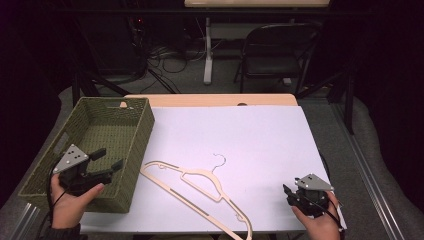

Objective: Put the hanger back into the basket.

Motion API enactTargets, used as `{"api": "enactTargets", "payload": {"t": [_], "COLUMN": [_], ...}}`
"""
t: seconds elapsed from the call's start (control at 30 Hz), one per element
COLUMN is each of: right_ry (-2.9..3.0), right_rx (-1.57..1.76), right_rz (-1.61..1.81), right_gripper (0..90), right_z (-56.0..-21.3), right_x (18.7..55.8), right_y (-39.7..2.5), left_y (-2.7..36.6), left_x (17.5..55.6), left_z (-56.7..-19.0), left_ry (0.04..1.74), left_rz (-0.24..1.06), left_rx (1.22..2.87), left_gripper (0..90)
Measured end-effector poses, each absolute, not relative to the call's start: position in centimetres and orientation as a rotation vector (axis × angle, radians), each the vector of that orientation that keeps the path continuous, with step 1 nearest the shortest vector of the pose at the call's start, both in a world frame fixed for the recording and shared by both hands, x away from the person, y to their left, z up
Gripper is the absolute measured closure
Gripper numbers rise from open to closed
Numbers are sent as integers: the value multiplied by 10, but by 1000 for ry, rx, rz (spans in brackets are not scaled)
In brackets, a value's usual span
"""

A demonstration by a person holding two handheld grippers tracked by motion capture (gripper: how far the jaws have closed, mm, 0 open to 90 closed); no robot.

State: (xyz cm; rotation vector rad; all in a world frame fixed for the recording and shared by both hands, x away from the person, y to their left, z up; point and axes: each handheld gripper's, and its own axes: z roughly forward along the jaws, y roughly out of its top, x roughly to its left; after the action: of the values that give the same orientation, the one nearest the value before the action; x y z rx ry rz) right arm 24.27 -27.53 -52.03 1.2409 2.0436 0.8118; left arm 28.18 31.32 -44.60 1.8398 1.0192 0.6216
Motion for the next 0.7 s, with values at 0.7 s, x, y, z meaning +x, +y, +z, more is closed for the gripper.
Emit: {"api": "enactTargets", "payload": {"t": [0.7], "right_ry": [2352], "right_rx": [1254], "right_rz": [669], "right_gripper": [555], "right_z": [-490], "right_x": [274], "right_y": [-242], "left_y": [315], "left_x": [273], "left_z": [-440], "left_ry": [1032], "left_rz": [631], "left_rx": [1844], "left_gripper": [272]}}
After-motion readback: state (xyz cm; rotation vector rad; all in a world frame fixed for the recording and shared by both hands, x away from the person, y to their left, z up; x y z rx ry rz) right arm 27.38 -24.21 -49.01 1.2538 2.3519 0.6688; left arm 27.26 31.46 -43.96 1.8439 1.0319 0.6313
